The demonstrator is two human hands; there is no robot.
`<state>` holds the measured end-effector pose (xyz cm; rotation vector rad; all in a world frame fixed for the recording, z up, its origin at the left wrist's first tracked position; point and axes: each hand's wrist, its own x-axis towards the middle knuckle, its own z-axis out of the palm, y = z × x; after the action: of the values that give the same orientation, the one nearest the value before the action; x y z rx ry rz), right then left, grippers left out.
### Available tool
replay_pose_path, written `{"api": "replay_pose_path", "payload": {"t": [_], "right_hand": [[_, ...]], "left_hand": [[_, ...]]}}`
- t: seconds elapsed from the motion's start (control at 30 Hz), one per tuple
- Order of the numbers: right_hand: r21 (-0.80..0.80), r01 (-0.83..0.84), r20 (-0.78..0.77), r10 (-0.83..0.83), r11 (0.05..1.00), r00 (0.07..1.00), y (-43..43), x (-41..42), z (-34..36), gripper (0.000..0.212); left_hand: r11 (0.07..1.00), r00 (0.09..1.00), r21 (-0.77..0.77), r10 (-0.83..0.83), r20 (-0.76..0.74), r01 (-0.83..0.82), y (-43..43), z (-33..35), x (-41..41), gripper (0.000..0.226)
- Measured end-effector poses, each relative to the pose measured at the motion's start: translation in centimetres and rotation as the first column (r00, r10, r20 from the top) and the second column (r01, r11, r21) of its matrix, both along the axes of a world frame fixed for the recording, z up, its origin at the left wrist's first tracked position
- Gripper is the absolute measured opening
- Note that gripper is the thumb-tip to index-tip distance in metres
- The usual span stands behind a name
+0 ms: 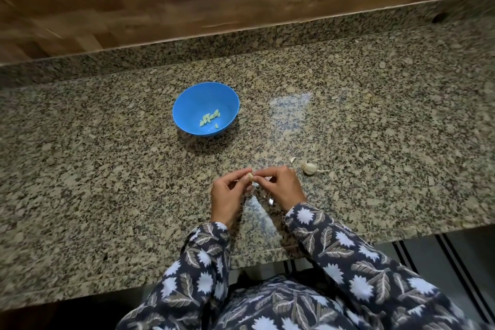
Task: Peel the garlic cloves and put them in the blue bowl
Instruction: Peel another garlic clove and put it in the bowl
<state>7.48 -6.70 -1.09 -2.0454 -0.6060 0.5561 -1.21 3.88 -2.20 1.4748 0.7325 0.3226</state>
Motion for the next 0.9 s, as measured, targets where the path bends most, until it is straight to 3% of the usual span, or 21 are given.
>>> {"api": "replay_pose_path", "payload": {"t": [0.17, 0.4, 0.63, 0.8, 0.9], "right_hand": [[0.005, 0.009, -0.014, -0.009, 1.0, 1.0, -0.09, 0.13, -0.1, 0.024], [-0.008, 0.0, -0.027, -0.001, 1.0, 1.0, -0.09, 0.16, -0.36, 0.021], [-0.04, -0.012, -0.032, 0.01, 0.999, 0.999, -0.01, 0.27, -0.55, 0.019], [0.04, 0.03, -0.095, -0.026, 0.999, 0.995, -0.27, 0.43, -0.64, 0.016], [0.129, 0.063, -0.184, -0.039, 0.99, 0.982, -0.38, 0.28, -0.28, 0.014]], "left_hand": [[0.999, 0.999, -0.005, -0.032, 0.023, 0.033, 0.21, 0.1, -0.07, 0.029], [0.982, 0.996, 0.17, -0.084, -0.018, 0.086, 0.44, -0.11, 0.02, 0.029], [0.967, 0.993, 0.227, -0.115, -0.018, 0.116, 0.41, 0.15, -0.14, 0.029], [0.974, 0.99, 0.187, -0.138, 0.02, 0.132, 0.4, 0.23, -0.16, 0.027], [0.988, 0.99, 0.086, -0.131, 0.049, 0.127, 0.58, 0.29, -0.07, 0.025]]}}
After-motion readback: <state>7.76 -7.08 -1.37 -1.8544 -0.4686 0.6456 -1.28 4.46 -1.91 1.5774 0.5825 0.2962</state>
